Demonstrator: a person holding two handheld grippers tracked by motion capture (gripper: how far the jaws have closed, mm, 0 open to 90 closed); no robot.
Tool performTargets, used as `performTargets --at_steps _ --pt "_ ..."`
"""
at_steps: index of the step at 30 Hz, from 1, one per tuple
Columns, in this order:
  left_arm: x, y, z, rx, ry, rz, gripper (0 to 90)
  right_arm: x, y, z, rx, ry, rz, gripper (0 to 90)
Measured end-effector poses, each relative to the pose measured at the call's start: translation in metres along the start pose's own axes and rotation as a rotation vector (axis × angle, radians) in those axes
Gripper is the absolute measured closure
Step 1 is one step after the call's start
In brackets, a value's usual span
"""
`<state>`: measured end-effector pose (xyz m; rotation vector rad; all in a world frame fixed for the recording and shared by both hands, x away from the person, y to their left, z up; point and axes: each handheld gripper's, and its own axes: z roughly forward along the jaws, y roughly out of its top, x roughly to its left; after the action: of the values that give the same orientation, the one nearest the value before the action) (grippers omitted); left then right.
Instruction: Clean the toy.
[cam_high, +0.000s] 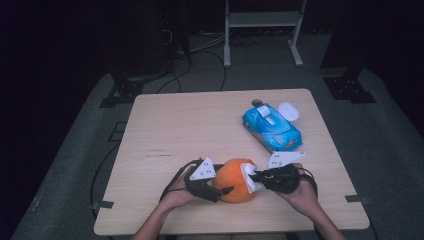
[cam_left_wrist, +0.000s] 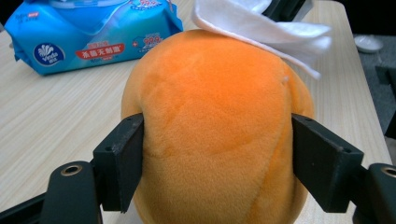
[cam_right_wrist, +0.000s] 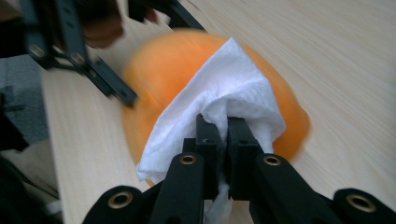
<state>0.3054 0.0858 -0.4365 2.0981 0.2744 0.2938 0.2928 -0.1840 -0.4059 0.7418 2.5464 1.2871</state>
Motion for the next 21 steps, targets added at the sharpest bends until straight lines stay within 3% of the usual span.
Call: performTargets --at_steps 4,8,11,13,17,19,21 --pt "-0.002 0.001 -0.001 0.012 0.012 0.017 24.6 0.009 0.008 0.004 0.002 0.005 -0.046 84.6" --pt "0.002 -0.001 -0.002 0.0 0.006 -0.02 24.6 -0.004 -0.003 0.001 0.014 -0.013 -0.008 84.6" --pt "0.001 0.0 -0.001 0.001 0.008 -0.017 24.6 -0.011 -0.012 -0.002 0.025 -0.026 0.023 84.6" --pt "0.0 0.003 0.0 0.01 0.015 -0.004 24.6 -0.009 -0.01 -0.003 0.019 -0.029 0.024 84.6" --pt "-0.006 0.007 0.002 0.02 0.022 0.026 24.5 0.006 0.005 -0.001 -0.01 0.0 -0.029 84.6" --pt "-0.005 0.006 0.001 0.016 0.014 0.017 20.9 0.006 0.005 0.002 0.004 0.0 -0.039 84.6" --pt "-0.001 0.004 0.001 0.001 0.006 -0.024 18.4 0.004 0.003 0.002 0.006 0.005 -0.033 84.6"
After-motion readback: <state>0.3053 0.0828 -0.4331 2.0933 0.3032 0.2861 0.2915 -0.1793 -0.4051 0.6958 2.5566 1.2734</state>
